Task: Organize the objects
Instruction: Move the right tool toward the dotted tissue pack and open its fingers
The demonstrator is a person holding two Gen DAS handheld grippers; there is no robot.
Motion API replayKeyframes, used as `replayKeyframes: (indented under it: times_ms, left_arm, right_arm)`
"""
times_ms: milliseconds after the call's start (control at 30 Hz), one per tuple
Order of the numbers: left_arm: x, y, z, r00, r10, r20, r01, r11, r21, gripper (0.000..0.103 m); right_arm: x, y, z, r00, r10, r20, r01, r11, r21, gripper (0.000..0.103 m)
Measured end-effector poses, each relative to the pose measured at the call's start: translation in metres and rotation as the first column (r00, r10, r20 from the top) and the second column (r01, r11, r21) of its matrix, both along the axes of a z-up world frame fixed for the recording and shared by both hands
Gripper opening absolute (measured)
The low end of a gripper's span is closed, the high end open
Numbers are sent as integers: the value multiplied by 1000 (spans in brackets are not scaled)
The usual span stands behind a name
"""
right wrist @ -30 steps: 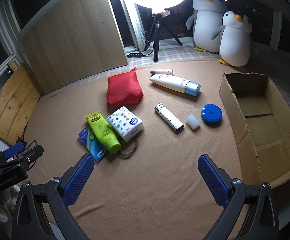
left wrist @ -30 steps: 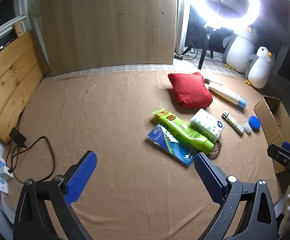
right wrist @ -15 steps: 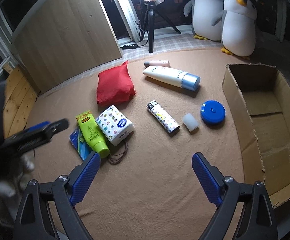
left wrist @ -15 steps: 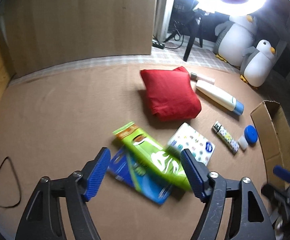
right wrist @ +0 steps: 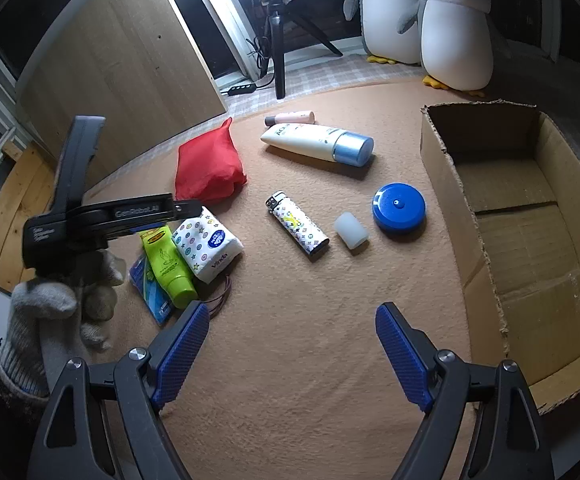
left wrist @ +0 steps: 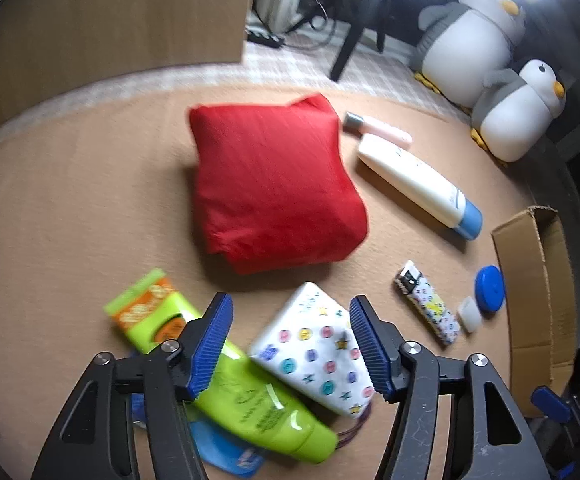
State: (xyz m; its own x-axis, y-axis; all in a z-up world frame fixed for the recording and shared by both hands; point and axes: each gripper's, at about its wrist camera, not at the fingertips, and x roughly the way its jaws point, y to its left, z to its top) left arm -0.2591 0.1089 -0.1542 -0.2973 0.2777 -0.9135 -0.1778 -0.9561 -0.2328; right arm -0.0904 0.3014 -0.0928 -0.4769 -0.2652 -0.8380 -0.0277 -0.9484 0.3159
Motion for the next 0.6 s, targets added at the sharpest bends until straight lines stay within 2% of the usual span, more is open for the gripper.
replayKeyframes:
  times_ms: [100,267,433,600]
  left_arm:
    - [-1,9,-7,1000,-12,22,12,1000,7,52]
    - [9,27,-7,999,-49,16,48,999,21,44]
    - [31,63,-3,989,-146,-17,146,989,-24,43]
    - [60,84,-5,976,-215,-18,215,976,-17,43]
  right_arm:
    - [0,6,0,1000,4,-3,-4,1000,-7,83]
    - [4,14,1,1000,16,-7,-17,1000,-18,83]
    - [12,23,2,1000,29,-9,-30,999,-29,82]
    - [22,30,2,1000,13,-5,-14,1000,-24,82]
